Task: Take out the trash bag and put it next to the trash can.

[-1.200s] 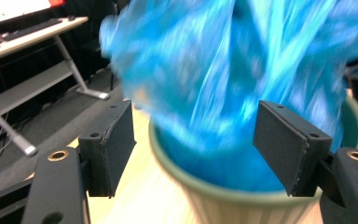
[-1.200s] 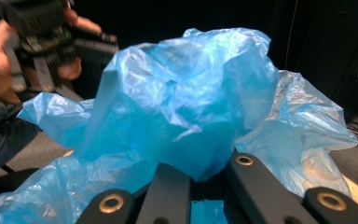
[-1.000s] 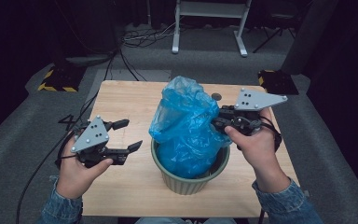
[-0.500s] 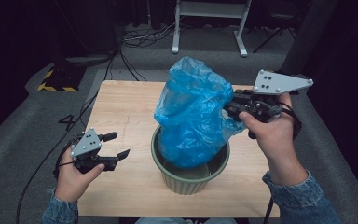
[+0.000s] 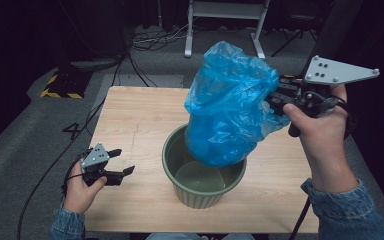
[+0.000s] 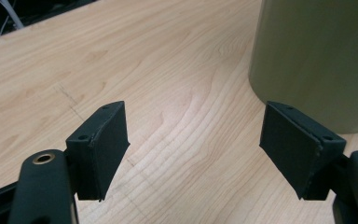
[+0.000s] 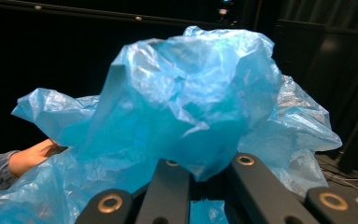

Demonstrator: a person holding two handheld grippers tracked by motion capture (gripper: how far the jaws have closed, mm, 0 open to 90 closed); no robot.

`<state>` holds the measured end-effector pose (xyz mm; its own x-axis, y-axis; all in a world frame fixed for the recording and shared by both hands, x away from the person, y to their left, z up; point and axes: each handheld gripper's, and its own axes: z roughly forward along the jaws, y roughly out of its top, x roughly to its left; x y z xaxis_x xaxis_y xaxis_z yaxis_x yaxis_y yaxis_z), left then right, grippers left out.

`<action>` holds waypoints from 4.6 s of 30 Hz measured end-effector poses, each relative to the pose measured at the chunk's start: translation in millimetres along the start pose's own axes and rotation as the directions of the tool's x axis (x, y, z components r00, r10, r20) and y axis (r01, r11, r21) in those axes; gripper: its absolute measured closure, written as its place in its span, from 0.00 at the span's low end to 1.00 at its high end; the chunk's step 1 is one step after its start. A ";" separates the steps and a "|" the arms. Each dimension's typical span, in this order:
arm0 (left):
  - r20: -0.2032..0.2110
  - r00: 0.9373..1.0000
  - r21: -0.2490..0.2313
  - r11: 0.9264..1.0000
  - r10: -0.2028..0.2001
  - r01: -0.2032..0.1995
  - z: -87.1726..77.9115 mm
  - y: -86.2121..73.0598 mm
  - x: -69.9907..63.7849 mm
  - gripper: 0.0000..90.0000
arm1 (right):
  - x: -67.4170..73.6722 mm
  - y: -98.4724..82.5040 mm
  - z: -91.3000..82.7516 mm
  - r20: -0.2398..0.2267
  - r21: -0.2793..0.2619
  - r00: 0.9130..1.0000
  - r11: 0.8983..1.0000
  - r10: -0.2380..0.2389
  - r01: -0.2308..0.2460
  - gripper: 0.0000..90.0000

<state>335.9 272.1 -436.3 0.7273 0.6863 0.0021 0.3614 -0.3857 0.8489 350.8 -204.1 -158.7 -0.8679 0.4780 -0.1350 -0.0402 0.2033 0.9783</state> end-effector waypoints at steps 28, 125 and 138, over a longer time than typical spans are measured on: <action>0.020 0.999 0.131 0.991 -0.033 0.031 24.4 -37.7 9.1 0.23 | -66.0 -41.6 -66.8 0.230 0.062 0.971 0.995 0.064 -0.080 0.99; 0.015 0.996 0.205 0.976 -0.084 0.079 32.0 -58.3 -2.7 0.22 | -12.8 -328.0 -131.6 0.415 0.412 0.888 0.829 0.197 -0.377 0.25; 0.004 0.996 0.191 0.978 -0.091 0.089 30.7 -61.0 -2.2 0.21 | -9.1 -372.6 -115.9 0.431 0.476 0.882 0.783 0.190 -0.401 0.19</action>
<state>330.1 275.2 -504.3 0.6938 0.7160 -0.0777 0.5293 -0.4337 0.7292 316.3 -383.2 -503.8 -0.5595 0.8288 -0.0010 0.5522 0.3737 0.7453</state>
